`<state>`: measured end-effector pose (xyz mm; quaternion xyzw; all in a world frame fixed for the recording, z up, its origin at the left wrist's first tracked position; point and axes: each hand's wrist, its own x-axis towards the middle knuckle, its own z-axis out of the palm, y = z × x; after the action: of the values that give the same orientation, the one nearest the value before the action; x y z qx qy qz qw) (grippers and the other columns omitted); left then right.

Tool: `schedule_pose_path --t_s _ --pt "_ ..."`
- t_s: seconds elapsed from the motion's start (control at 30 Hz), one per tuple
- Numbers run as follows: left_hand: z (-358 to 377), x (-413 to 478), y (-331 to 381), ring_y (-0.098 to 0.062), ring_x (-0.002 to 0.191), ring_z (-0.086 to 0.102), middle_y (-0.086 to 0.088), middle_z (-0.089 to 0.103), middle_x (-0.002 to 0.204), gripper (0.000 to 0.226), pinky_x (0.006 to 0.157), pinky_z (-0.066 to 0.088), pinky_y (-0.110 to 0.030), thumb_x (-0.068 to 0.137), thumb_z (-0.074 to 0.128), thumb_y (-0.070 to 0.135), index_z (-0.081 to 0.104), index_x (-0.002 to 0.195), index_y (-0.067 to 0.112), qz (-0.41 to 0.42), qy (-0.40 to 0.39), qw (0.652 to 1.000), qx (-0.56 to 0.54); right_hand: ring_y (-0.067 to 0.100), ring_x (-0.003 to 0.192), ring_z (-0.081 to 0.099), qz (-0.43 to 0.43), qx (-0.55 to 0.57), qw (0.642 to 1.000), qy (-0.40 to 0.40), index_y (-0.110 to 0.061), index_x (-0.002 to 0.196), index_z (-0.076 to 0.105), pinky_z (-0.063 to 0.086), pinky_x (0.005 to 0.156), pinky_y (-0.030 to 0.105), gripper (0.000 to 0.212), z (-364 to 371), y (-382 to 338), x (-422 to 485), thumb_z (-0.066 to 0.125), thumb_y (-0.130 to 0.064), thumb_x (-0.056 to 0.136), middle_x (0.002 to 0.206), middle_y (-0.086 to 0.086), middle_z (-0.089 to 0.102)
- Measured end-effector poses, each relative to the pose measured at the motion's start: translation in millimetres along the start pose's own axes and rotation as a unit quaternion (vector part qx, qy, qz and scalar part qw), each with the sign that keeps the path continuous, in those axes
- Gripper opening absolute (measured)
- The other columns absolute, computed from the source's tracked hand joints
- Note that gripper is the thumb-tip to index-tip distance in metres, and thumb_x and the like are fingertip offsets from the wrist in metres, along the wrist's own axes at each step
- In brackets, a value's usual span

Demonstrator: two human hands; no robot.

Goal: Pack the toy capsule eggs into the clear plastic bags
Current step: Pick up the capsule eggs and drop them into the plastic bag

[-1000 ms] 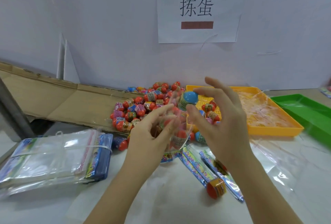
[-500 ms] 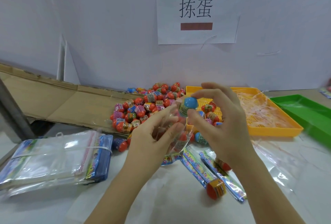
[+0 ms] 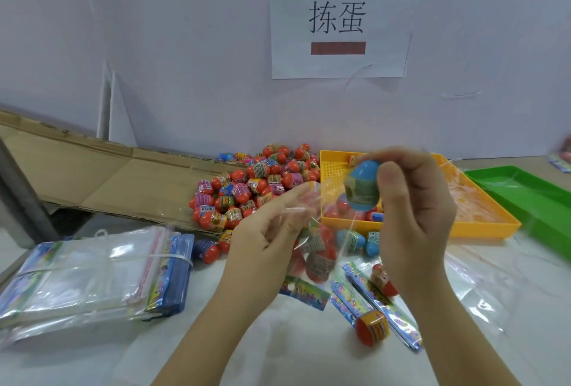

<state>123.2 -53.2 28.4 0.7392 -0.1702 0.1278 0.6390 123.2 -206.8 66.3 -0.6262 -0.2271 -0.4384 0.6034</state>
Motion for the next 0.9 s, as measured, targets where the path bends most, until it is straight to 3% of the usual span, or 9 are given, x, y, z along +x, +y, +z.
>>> schedule_pose_path --t_s 0.13,0.27,0.33,0.4,0.47,0.57,0.7,0.8,0.9 --pt "2 1 1 0.010 0.098 0.063 0.040 0.065 0.101 0.030 0.081 0.054 -0.014 0.080 0.049 0.057 0.062 0.105 0.050 0.006 0.026 1.000 0.009 0.012 0.091 0.062 -0.007 -0.044 0.999 -0.009 -0.027 0.103 0.054 0.047 0.080 0.025 0.010 0 4 1 0.048 -0.025 0.096 0.095 -0.010 0.063" --pt "-1 3 -4 0.007 0.082 0.066 0.028 0.071 0.087 0.021 0.071 0.055 -0.016 0.083 0.049 0.052 0.067 0.093 0.045 -0.013 0.072 0.997 -0.014 0.019 0.096 0.049 -0.065 -0.120 0.990 -0.021 -0.034 0.114 0.046 0.043 0.081 0.035 0.026 1 5 -5 0.055 -0.037 0.090 0.110 -0.014 0.046" --pt "-2 4 -4 0.004 0.072 0.066 0.021 0.072 0.078 0.020 0.062 0.054 -0.016 0.082 0.050 0.050 0.067 0.089 0.043 -0.025 0.083 0.996 -0.020 0.012 0.101 0.045 -0.051 -0.182 0.978 -0.085 -0.036 0.119 0.044 0.040 0.084 0.020 0.052 4 5 -9 0.065 -0.058 0.076 0.114 -0.022 0.038" --pt "-2 4 -4 -0.002 0.071 0.069 0.014 0.073 0.078 0.020 0.059 0.054 -0.019 0.085 0.051 0.045 0.069 0.091 0.038 -0.035 0.078 0.996 -0.028 0.009 0.100 0.045 -0.065 -0.270 0.949 -0.151 -0.032 0.119 0.046 0.039 0.081 0.013 0.066 7 8 -12 0.068 -0.066 0.067 0.113 -0.012 0.042" --pt "-2 4 -4 -0.003 0.073 0.070 0.014 0.074 0.080 0.020 0.059 0.053 -0.016 0.092 0.051 0.037 0.070 0.094 0.033 -0.029 0.075 0.996 -0.032 0.013 0.093 0.047 -0.104 -0.326 0.923 -0.177 -0.025 0.114 0.053 0.044 0.070 0.020 0.058 10 10 -15 0.070 -0.058 0.069 0.104 0.002 0.051" --pt "-1 3 -1 -0.003 0.073 0.068 0.017 0.073 0.080 0.023 0.060 0.052 -0.014 0.093 0.049 0.036 0.071 0.088 0.041 -0.011 0.079 0.997 -0.016 0.016 0.079 0.056 -0.126 -0.341 0.912 -0.190 -0.016 0.100 0.067 0.050 0.055 0.027 0.036 14 11 -17 0.075 -0.041 0.077 0.091 0.000 0.061" --pt "-5 5 0 -0.007 0.059 0.063 0.010 0.069 0.065 0.022 0.051 0.050 -0.021 0.087 0.048 0.050 0.070 0.088 0.045 -0.012 0.097 0.995 0.019 0.006 0.072 0.059 -0.009 -0.212 0.965 -0.151 -0.028 0.107 0.061 0.050 0.062 0.019 0.031 12 8 -13 0.074 -0.032 0.078 0.088 -0.015 0.064" --pt "-6 5 -3 -0.026 0.078 0.066 -0.005 0.072 0.082 0.020 0.071 0.055 -0.044 0.088 0.053 0.050 0.071 0.080 0.052 -0.019 0.099 0.994 0.044 0.009 0.063 0.059 0.098 -0.042 0.993 -0.059 -0.043 0.102 0.050 0.051 0.059 0.023 0.037 11 2 -9 0.072 -0.033 0.074 0.081 -0.011 0.066" --pt "-2 4 -4 -0.008 0.083 0.068 0.016 0.074 0.086 0.018 0.075 0.059 -0.031 0.089 0.056 0.047 0.073 0.086 0.044 -0.047 0.082 0.995 0.039 0.015 0.061 0.063 0.173 0.107 0.979 0.002 -0.030 0.103 0.052 0.054 0.052 0.030 0.039 14 -3 -5 0.073 -0.019 0.072 0.075 -0.004 0.068"
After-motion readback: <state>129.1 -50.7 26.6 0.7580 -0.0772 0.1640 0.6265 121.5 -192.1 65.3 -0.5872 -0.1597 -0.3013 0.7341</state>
